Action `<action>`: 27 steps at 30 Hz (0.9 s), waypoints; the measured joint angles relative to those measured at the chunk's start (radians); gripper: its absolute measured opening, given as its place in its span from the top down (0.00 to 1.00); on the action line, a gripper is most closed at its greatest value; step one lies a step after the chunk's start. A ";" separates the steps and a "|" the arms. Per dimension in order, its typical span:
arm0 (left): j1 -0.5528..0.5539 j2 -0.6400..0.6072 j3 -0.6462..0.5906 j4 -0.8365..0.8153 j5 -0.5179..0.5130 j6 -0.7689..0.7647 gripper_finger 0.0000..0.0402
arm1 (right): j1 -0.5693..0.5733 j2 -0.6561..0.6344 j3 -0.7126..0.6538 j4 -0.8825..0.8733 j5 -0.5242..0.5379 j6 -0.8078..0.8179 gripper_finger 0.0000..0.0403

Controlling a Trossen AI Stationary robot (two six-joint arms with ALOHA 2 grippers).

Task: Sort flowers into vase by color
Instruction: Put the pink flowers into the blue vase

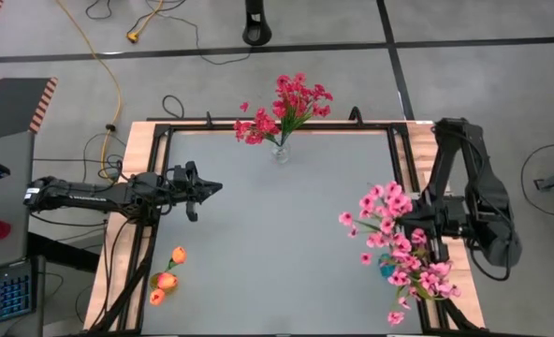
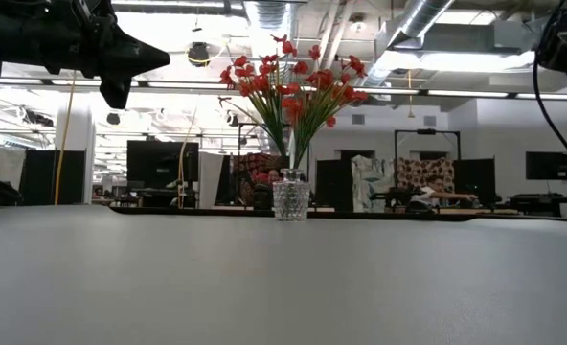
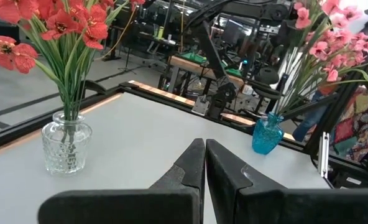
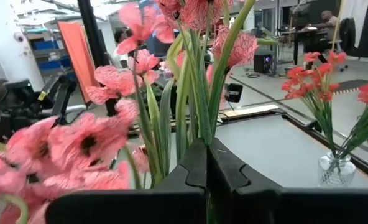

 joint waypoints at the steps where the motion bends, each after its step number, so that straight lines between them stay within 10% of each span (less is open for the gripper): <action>1: 0.000 0.000 0.000 0.000 0.000 0.000 1.00 | 0.000 0.009 0.000 0.000 0.000 0.000 0.94; 27: 0.000 0.000 0.000 0.000 0.000 -0.002 1.00 | -0.001 0.054 0.000 0.003 -0.070 -0.003 0.89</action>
